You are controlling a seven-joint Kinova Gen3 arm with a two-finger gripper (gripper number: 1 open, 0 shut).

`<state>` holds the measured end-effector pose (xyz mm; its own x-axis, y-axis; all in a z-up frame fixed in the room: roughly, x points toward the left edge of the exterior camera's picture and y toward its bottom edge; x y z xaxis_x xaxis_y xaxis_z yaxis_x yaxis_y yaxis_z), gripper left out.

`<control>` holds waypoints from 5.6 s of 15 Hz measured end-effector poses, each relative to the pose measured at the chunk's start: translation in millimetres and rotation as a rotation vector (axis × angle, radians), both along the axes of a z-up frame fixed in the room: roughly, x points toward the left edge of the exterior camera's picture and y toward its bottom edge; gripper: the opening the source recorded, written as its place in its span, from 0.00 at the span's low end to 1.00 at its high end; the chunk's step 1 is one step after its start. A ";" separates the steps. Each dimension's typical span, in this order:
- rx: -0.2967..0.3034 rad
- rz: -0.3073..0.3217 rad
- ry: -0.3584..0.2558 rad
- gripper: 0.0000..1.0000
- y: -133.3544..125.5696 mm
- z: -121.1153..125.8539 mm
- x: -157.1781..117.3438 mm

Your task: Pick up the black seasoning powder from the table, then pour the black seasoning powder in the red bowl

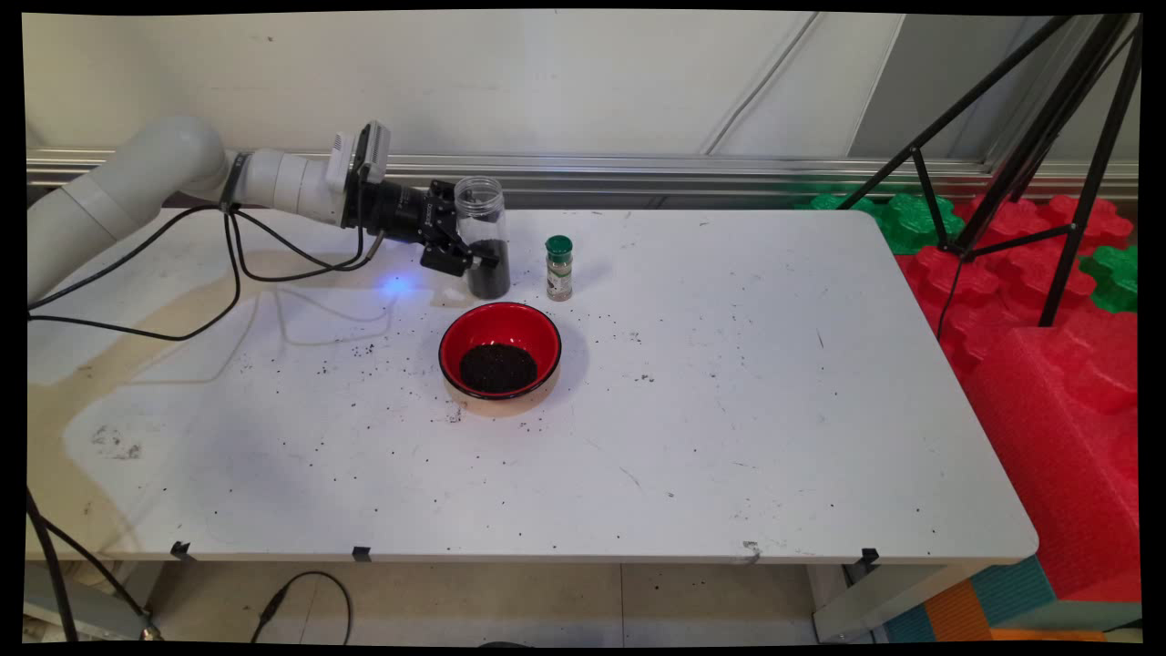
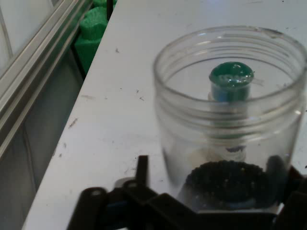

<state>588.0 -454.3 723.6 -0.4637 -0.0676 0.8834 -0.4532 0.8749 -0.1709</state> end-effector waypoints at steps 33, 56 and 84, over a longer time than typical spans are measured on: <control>-0.193 0.020 -0.040 0.00 23.3 27.9 -25.7; -0.527 -0.085 -0.304 0.00 52.5 31.1 -48.5; -0.930 -0.332 -0.660 0.00 66.0 25.1 -62.3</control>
<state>525.6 -388.3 748.6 -0.7215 0.6831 0.1132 0.1865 0.3492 -0.9183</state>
